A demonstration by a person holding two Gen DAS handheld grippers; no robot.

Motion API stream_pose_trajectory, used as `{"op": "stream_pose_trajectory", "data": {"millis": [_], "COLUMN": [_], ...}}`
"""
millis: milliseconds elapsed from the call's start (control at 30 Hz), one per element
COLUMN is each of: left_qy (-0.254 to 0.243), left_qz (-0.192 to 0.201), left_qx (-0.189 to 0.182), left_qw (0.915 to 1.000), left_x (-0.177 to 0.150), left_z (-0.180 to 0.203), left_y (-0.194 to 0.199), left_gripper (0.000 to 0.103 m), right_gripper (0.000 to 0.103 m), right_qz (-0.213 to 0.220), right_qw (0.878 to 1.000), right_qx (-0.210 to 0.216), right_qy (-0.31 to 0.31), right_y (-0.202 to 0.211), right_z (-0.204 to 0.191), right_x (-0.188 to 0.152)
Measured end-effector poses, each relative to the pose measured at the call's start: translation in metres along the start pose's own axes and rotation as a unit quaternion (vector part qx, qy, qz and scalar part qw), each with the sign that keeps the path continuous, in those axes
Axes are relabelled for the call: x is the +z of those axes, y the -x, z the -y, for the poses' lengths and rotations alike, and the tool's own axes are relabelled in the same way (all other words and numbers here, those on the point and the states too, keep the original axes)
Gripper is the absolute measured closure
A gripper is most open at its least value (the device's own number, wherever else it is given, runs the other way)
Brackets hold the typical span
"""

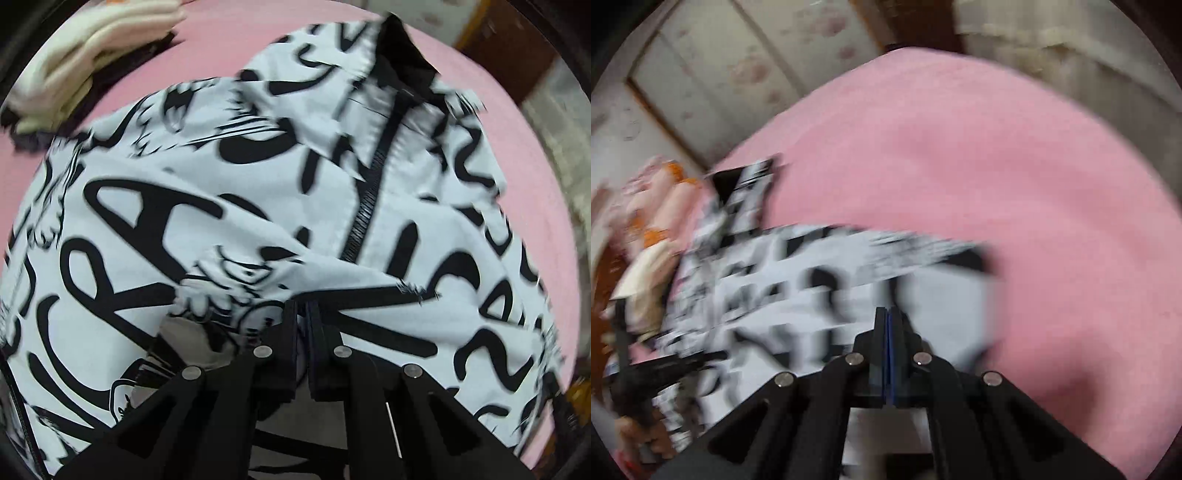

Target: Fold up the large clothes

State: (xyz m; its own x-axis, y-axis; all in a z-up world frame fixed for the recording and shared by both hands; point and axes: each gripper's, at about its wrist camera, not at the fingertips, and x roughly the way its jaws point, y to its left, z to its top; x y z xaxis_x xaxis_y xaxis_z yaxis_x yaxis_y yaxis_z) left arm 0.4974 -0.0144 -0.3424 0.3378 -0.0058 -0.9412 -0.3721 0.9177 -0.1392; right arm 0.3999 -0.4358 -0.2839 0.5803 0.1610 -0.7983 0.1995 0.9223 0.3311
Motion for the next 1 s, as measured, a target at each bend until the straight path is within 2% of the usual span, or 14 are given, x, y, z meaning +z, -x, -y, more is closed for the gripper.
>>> {"op": "stream_pose_trajectory", "data": {"millis": [100, 167, 267, 400, 533, 667, 700, 733, 767, 800, 833, 900, 967, 1000], "left_qy": [0.012, 0.023, 0.042, 0.034, 0.009, 0.003, -0.002, -0.011, -0.019, -0.029, -0.042, -0.075, -0.102, -0.112], "left_qz": [0.007, 0.006, 0.004, -0.009, -0.015, -0.029, -0.031, -0.031, -0.027, -0.019, -0.008, -0.002, -0.005, -0.003], "left_qx": [0.013, 0.004, -0.006, -0.013, -0.01, -0.01, -0.008, -0.01, -0.012, -0.014, -0.014, -0.011, 0.003, 0.003], "left_qw": [0.9998, 0.9997, 0.9991, 0.9993, 0.9998, 0.9995, 0.9995, 0.9994, 0.9994, 0.9993, 0.999, 0.9971, 0.9947, 0.9937], "left_x": [0.003, 0.005, 0.009, 0.0, -0.012, -0.021, -0.021, -0.019, -0.017, -0.011, -0.007, 0.008, 0.038, 0.054], "left_z": [-0.014, -0.024, -0.039, -0.037, -0.035, -0.045, -0.048, -0.049, -0.05, -0.05, -0.054, -0.058, -0.061, -0.067], "left_y": [0.002, 0.002, 0.006, 0.013, 0.028, 0.046, 0.053, 0.06, 0.067, 0.071, 0.078, 0.084, 0.082, 0.085], "left_gripper": [0.102, 0.102, 0.102, 0.101, 0.089, 0.087, 0.077, 0.059, 0.047, 0.028, 0.025, 0.025, 0.025, 0.025], "right_gripper": [0.103, 0.103, 0.103, 0.103, 0.103, 0.103, 0.103, 0.103, 0.101, 0.101, 0.101, 0.1, 0.097, 0.09], "right_qz": [-0.003, -0.005, -0.009, -0.028, -0.041, -0.041, -0.043, -0.045, -0.046, -0.051, -0.054, -0.055, -0.046, -0.044], "right_qw": [0.998, 0.998, 0.998, 0.998, 0.997, 0.996, 0.995, 0.994, 0.993, 0.989, 0.986, 0.983, 0.986, 0.987], "right_qx": [0.006, 0.01, -0.006, -0.034, -0.039, -0.071, -0.082, -0.094, -0.111, -0.136, -0.16, -0.177, -0.158, -0.146], "right_qy": [-0.057, -0.069, -0.069, -0.05, -0.054, -0.031, -0.027, -0.02, -0.012, -0.004, 0.006, 0.019, 0.031, 0.04], "right_y": [0.0, -0.004, -0.009, -0.021, -0.023, -0.027, -0.026, -0.026, -0.023, -0.022, -0.02, -0.017, -0.011, -0.011], "right_z": [0.028, 0.036, 0.038, 0.028, 0.029, 0.015, 0.011, 0.007, 0.001, -0.007, -0.017, -0.034, -0.055, -0.066], "right_x": [-0.001, -0.003, -0.007, -0.008, -0.005, -0.005, -0.004, -0.003, -0.001, 0.001, 0.002, 0.005, 0.011, 0.015]}}
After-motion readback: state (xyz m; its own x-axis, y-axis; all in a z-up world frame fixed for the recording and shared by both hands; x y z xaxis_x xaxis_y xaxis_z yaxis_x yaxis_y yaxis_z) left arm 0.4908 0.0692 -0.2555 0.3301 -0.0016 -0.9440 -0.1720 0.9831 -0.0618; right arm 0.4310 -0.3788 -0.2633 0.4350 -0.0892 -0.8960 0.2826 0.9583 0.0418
